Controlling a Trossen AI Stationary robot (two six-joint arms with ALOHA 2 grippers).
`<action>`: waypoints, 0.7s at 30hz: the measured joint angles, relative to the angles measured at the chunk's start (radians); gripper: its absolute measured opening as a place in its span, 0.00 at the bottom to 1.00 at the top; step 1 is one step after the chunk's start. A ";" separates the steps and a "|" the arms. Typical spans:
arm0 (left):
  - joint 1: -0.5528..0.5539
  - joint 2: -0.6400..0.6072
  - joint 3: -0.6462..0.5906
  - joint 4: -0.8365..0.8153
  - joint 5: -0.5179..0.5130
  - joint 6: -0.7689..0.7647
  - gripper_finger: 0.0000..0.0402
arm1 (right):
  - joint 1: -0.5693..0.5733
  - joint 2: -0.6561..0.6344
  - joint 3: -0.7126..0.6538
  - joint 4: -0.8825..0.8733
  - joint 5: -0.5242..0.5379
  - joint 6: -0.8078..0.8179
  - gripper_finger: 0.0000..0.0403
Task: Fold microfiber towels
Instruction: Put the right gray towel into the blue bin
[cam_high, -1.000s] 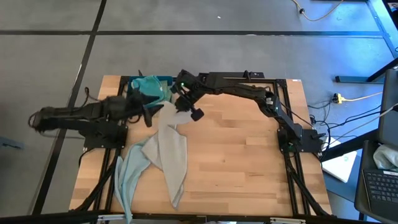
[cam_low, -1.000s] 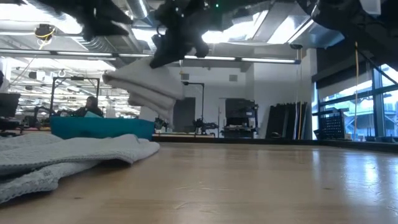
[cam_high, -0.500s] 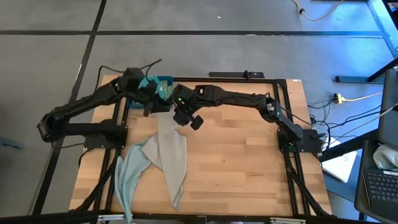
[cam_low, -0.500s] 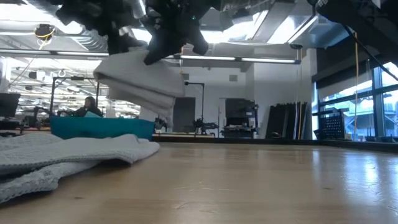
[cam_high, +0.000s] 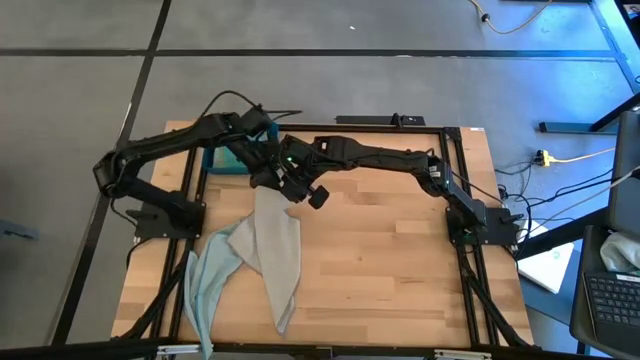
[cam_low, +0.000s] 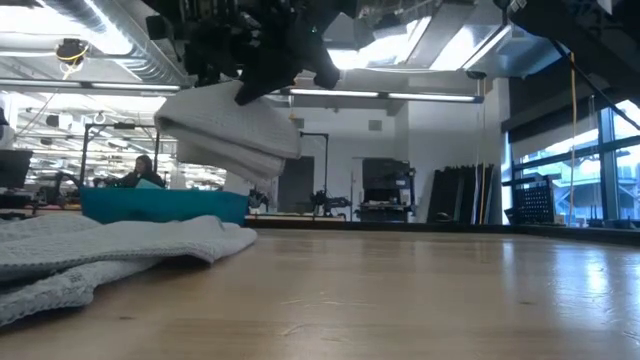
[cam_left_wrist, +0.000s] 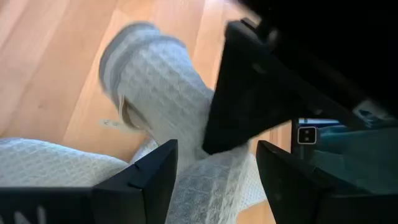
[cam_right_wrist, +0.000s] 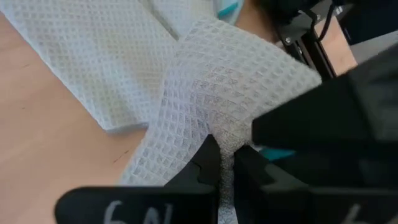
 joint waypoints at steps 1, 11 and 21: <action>0.000 0.004 0.000 -0.007 0.007 0.000 0.52 | -0.002 0.000 0.000 -0.009 -0.001 0.000 0.05; -0.058 0.007 0.006 0.015 -0.150 0.015 0.53 | -0.050 0.007 -0.005 -0.002 -0.019 0.111 0.05; -0.058 0.000 0.004 -0.003 -0.191 0.031 0.52 | -0.071 0.008 -0.005 0.011 -0.002 0.188 0.05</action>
